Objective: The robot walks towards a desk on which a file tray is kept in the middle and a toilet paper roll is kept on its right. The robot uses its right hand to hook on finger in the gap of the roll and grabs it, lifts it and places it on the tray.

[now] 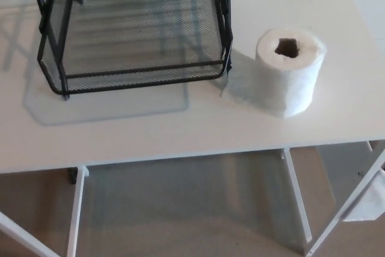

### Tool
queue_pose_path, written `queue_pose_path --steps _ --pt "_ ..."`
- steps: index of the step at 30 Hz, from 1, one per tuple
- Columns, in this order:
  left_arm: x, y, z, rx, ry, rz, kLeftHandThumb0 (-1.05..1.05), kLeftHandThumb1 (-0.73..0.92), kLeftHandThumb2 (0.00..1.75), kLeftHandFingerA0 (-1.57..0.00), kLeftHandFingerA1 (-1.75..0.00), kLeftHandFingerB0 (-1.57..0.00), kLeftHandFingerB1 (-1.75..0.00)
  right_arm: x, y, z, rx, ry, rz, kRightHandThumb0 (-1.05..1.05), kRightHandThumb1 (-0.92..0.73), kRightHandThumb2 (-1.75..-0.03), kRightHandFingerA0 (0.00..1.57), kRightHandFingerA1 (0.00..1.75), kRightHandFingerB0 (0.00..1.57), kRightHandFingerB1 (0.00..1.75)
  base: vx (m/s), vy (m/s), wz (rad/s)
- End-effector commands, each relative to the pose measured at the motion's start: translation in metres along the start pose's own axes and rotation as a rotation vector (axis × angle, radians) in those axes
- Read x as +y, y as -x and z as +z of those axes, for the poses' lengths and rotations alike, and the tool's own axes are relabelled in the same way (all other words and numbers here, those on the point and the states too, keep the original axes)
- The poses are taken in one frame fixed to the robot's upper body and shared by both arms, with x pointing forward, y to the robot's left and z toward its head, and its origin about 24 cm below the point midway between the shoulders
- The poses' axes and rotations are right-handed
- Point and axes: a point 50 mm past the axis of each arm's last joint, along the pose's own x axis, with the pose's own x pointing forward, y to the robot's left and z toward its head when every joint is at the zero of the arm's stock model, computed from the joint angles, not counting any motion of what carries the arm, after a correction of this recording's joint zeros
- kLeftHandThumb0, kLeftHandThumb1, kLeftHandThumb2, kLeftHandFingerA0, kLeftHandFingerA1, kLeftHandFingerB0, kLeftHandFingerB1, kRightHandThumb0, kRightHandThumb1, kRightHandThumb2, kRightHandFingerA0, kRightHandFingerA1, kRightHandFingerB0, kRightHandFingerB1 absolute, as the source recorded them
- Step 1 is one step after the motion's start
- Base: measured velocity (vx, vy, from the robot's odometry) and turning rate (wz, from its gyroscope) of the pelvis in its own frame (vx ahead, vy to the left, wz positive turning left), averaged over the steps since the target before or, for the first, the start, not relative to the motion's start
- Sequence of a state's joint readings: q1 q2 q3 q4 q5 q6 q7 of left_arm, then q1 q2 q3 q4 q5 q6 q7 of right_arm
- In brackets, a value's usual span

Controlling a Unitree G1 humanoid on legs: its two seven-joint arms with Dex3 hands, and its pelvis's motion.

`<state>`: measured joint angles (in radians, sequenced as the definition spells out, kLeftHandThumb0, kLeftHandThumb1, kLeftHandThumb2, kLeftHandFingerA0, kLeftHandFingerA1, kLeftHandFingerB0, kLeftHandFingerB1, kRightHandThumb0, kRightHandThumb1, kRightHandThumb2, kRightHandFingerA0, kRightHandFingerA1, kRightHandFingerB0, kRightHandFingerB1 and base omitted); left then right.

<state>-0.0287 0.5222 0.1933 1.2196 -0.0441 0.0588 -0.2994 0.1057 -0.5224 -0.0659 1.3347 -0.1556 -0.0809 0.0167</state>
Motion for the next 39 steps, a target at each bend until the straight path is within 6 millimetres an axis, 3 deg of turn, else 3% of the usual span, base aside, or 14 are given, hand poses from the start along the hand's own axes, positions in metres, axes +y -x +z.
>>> queue_pose_path --steps 1,11,39 --pt "0.010 0.003 0.006 -0.018 -0.021 0.024 -0.99 0.69 1.75 -0.47 -1.32 -0.30 -1.22 -0.002 0.000 -0.001 -0.001 -0.008 -0.010 -0.81 -0.92 -0.85 0.34 0.50 0.21 0.39 0.05 0.105 -0.11" --pt "0.012 0.003 0.008 -0.019 -0.033 0.027 -0.99 0.69 1.75 -0.47 -1.32 -0.30 -1.22 0.002 0.001 -0.005 0.008 -0.014 -0.001 -0.81 -0.92 -0.85 0.34 0.50 0.21 0.39 0.04 0.163 0.01" --pt "0.023 0.008 0.001 -0.002 -0.058 0.052 -0.99 0.69 1.75 -0.47 -1.32 -0.30 -1.22 0.017 0.003 -0.015 0.033 -0.008 0.036 -0.81 -0.92 -0.85 0.34 0.50 0.21 0.39 0.01 -0.007 0.02"
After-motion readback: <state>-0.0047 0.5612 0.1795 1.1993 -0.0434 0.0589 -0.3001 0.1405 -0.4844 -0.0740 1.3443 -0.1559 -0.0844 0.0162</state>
